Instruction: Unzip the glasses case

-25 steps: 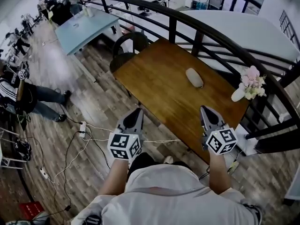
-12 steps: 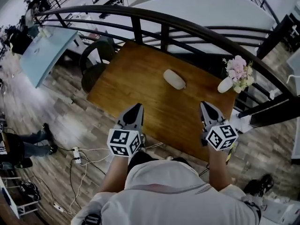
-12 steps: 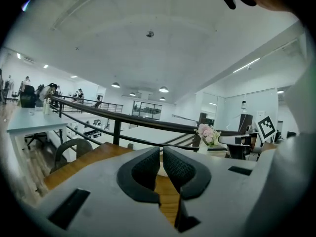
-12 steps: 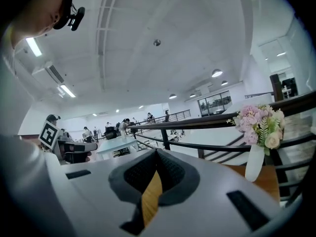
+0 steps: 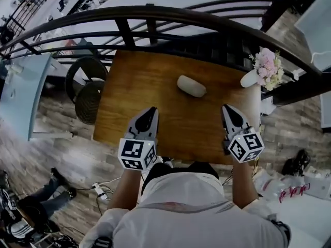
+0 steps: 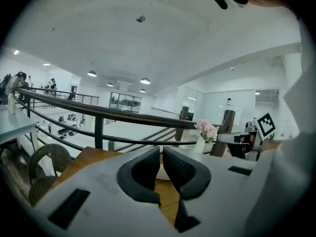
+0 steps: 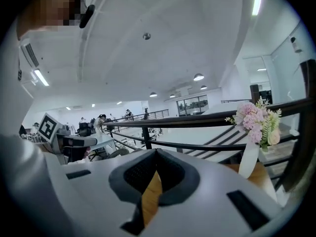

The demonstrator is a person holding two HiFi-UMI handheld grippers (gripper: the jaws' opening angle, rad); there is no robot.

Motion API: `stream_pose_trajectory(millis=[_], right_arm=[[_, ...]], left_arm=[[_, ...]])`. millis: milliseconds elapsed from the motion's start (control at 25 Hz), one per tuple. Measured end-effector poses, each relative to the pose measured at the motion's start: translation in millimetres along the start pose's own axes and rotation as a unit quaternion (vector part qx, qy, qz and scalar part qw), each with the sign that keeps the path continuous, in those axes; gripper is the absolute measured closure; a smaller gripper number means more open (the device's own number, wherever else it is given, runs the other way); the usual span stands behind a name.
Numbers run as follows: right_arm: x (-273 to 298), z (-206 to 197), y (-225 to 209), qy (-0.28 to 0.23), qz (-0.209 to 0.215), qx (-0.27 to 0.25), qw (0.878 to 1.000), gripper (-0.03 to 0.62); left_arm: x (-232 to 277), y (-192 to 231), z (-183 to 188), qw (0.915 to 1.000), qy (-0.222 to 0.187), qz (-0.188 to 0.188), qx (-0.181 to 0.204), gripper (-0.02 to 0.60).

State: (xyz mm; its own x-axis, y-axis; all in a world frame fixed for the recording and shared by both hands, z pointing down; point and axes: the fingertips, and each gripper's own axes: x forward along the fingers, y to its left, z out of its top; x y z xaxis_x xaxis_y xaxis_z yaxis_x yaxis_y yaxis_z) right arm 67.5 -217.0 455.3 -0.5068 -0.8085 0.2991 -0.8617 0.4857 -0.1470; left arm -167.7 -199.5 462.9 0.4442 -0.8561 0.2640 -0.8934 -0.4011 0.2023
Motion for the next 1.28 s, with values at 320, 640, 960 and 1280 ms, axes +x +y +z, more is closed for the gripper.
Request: stream_pose_trajectory(millis=[320,640,960,1280], right_arm=[[12,-10,-12,0.007,-0.030,-0.008,0.999,0.543],[61,-48,-38,0.075,0.014,-0.063,0.995,0.421],[135,-158,-69,0.216,0.084,-0.184,0.955,0.195],[204,-222,-91,0.276,0.123,-0.277,0.912,0.163]], left_arm=[[27,8,-4,0.9995,0.018,-0.026,-0.006,0.551],[34,-9,-22,0.9988,0.037,-0.008,-0.032,0.551],[37,-19,-45,0.9968,0.062,0.029,-0.042,0.551],[24,-25,-71,0.9933,0.079,0.049,-0.069,0.551]])
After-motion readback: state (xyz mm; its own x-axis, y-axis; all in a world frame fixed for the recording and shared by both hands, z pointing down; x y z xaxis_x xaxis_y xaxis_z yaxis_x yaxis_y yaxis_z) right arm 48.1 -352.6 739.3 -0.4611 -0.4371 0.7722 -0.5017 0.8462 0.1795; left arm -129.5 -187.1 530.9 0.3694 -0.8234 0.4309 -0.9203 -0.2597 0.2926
